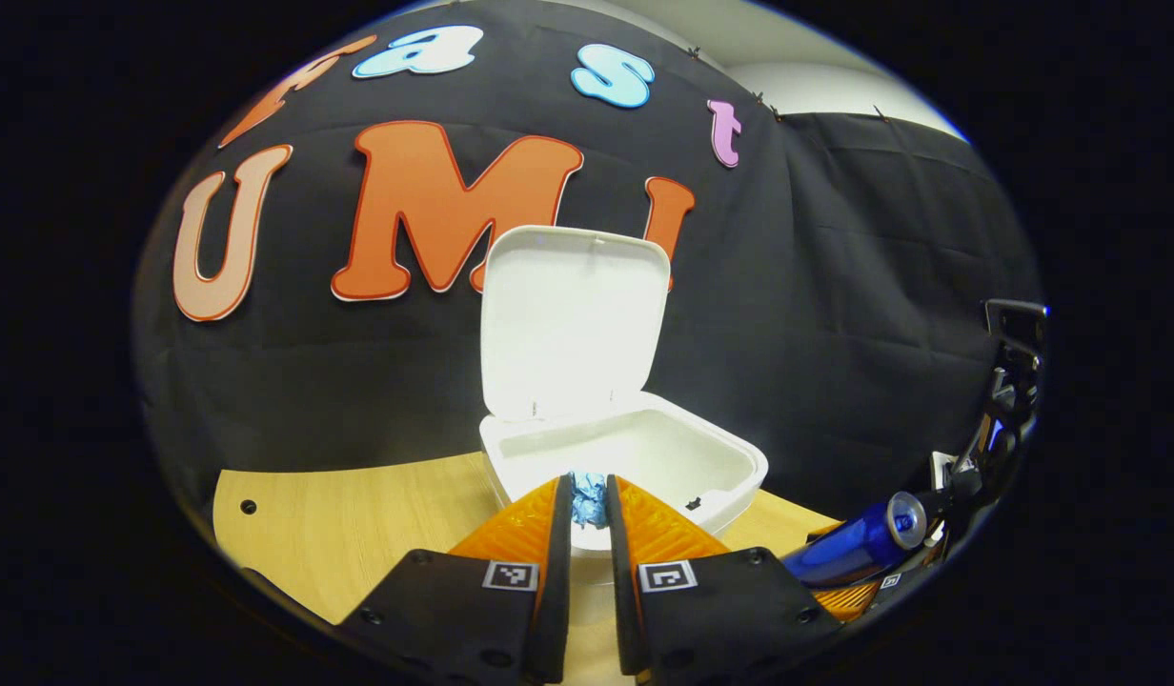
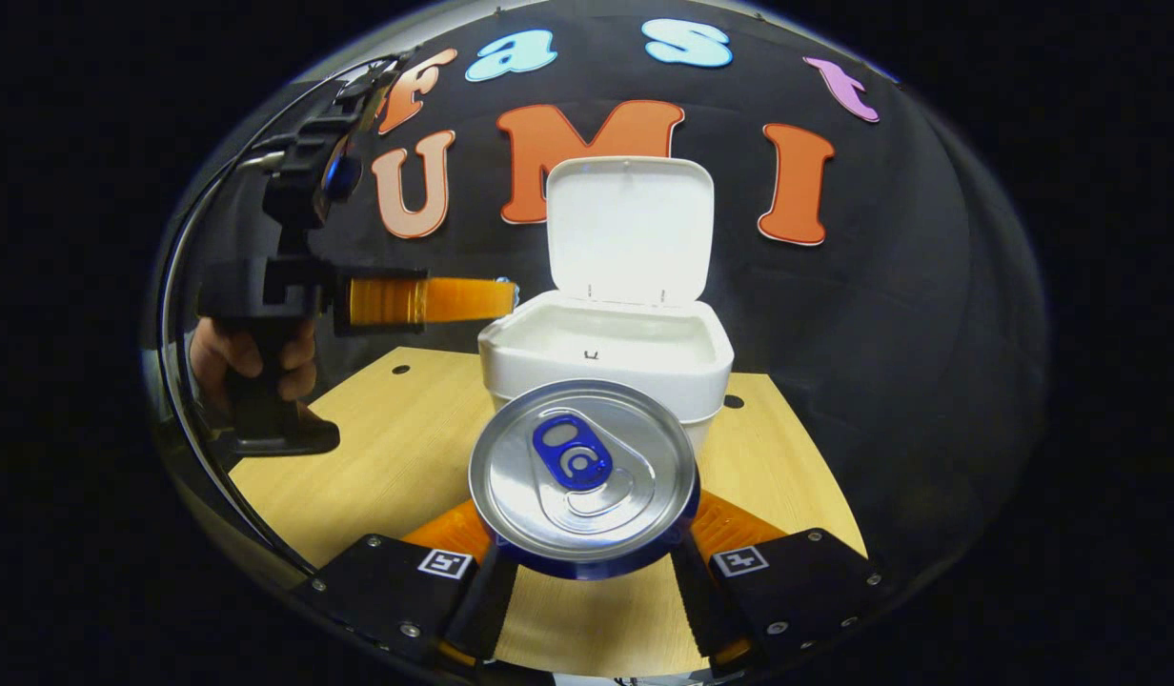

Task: Press the lid of the desktop garbage bin to open it, pick up the crumpled paper on the desktop and throw it into the bin, then pick up the pop can on the desktop and drop it into the bin, and finally close the garbage bin lid.

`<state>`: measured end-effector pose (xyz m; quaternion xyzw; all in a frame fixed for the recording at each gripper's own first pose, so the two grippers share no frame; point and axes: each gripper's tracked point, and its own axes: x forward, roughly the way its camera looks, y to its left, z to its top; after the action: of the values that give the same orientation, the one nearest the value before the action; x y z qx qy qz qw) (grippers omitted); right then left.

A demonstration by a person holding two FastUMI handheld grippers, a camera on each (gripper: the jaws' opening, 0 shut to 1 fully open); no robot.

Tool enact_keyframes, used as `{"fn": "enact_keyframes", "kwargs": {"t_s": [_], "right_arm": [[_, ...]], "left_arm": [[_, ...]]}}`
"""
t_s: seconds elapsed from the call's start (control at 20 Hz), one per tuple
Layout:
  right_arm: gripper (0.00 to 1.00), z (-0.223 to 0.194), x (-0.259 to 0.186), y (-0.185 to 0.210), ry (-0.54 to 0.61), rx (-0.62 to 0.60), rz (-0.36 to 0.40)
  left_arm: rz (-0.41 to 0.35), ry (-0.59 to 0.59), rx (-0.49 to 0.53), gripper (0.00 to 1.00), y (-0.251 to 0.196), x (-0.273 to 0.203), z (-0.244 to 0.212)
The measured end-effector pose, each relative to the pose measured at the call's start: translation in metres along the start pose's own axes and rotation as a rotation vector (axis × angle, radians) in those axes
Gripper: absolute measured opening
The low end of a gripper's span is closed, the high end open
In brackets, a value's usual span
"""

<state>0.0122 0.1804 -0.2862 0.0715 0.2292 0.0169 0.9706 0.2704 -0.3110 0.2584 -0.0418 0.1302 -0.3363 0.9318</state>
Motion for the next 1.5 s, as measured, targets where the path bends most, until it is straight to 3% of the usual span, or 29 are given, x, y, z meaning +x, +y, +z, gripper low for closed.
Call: {"fn": "enact_keyframes", "kwargs": {"t_s": [0.2,0.25,0.3,0.45,0.55,0.6,0.8,0.9,0.95,1.1,1.2,1.5], "right_arm": [[0.77,0.025,0.001,-0.019,-0.040,-0.004,-0.030],[0.77,0.033,-0.001,-0.023,-0.055,-0.020,-0.042],[0.76,0.041,-0.006,-0.026,-0.074,-0.035,-0.046],[0.77,0.072,-0.005,-0.030,-0.128,-0.060,-0.045],[0.76,0.089,0.000,-0.031,-0.156,-0.064,-0.039],[0.76,0.095,0.000,-0.032,-0.170,-0.069,-0.036],[0.76,0.111,0.014,-0.032,-0.188,-0.113,-0.025],[0.77,0.120,0.020,-0.032,-0.201,-0.111,-0.013],[0.77,0.125,0.025,-0.033,-0.206,-0.112,-0.012],[0.72,0.131,0.039,-0.037,-0.209,-0.119,-0.009],[0.77,0.132,0.049,-0.040,-0.201,-0.115,-0.007],[0.77,0.125,0.079,-0.046,-0.140,-0.117,0.007]], "left_arm": [[-0.013,0.009,0.031,0.28,-0.007,0.005,-0.008],[-0.008,0.011,0.050,0.34,-0.006,0.002,-0.010],[-0.003,0.012,0.068,0.53,-0.006,0.002,-0.014],[0.016,0.015,0.104,0.70,-0.002,0.000,-0.019],[0.029,0.012,0.105,0.75,0.001,-0.006,-0.020],[0.033,0.008,0.101,0.83,0.003,-0.009,-0.021],[0.086,0.013,0.074,0.99,0.026,-0.027,-0.029],[0.140,0.017,0.055,0.96,0.047,-0.038,-0.034],[0.169,0.020,0.042,1.00,0.058,-0.044,-0.037],[0.260,0.033,0.007,1.00,0.088,-0.061,-0.046],[0.313,0.037,-0.013,1.00,0.104,-0.072,-0.050],[0.412,0.060,-0.049,1.00,0.130,-0.093,-0.062]]}}
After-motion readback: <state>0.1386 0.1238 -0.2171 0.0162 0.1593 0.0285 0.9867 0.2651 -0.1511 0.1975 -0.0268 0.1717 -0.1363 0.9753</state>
